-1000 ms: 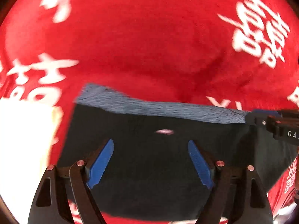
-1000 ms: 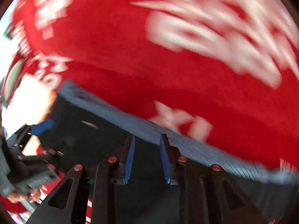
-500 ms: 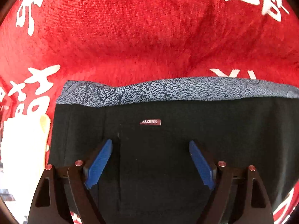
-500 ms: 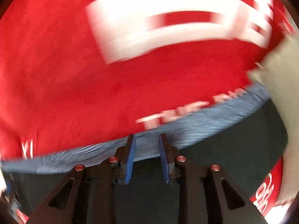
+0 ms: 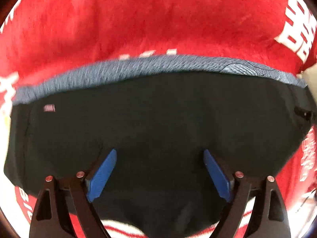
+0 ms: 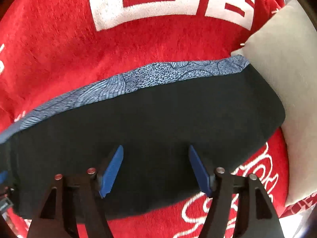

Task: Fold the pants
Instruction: 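Press the folded pants flat with both grippers, aligning the grey edge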

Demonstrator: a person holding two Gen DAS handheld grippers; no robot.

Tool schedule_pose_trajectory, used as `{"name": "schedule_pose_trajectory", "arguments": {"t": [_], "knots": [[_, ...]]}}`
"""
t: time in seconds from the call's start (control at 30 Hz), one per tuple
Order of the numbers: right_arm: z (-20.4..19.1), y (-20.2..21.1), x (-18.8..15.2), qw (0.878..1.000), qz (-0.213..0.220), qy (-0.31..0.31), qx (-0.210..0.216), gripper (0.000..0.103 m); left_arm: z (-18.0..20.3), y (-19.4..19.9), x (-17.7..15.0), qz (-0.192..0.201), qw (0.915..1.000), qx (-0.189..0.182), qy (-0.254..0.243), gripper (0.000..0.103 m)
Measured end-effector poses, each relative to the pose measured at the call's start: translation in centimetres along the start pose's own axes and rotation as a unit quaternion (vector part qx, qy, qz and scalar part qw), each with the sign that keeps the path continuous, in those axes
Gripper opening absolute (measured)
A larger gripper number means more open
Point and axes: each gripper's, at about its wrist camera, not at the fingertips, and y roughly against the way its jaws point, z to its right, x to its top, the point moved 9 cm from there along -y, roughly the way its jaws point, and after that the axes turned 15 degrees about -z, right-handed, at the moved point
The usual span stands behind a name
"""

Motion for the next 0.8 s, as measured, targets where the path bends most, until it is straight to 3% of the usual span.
{"name": "schedule_pose_trajectory", "arguments": {"t": [0.03,0.07,0.17,0.33,0.4,0.5,0.67,0.8], "knots": [[-0.4,0.5,-0.3,0.999,-0.006,-0.006,0.037,0.072,-1.0,0.2,-0.1,-0.010,0.9998,-0.008,0.016,0.090],[-1.4,1.3,-1.1,0.994,-0.018,-0.015,0.106,0.072,-1.9,0.5,-0.2,-0.014,0.9995,-0.013,0.026,0.090],[-4.2,2.9,-3.8,0.971,-0.054,-0.035,0.229,0.072,-4.0,1.9,-0.3,-0.008,0.9992,-0.006,0.040,0.090],[-11.7,2.6,-10.4,0.926,-0.139,-0.014,0.349,0.072,-5.2,2.5,-0.9,-0.017,0.9987,0.005,0.047,0.090],[-14.4,1.6,-12.5,0.916,-0.158,-0.004,0.368,0.072,-5.1,2.3,-1.3,-0.019,0.9989,0.014,0.042,0.090],[-16.8,-0.1,-12.6,0.909,-0.163,-0.012,0.384,0.071,-4.2,2.2,-2.2,-0.012,0.9991,0.017,0.036,0.090],[-18.6,-0.9,-13.6,0.911,-0.157,-0.014,0.381,0.068,-3.6,2.3,-3.0,-0.006,0.9993,0.010,0.037,0.090],[-17.0,-0.1,-12.4,0.915,-0.142,-0.012,0.377,0.067,-3.9,3.6,-4.0,-0.002,0.9991,0.003,0.042,0.090]]}}
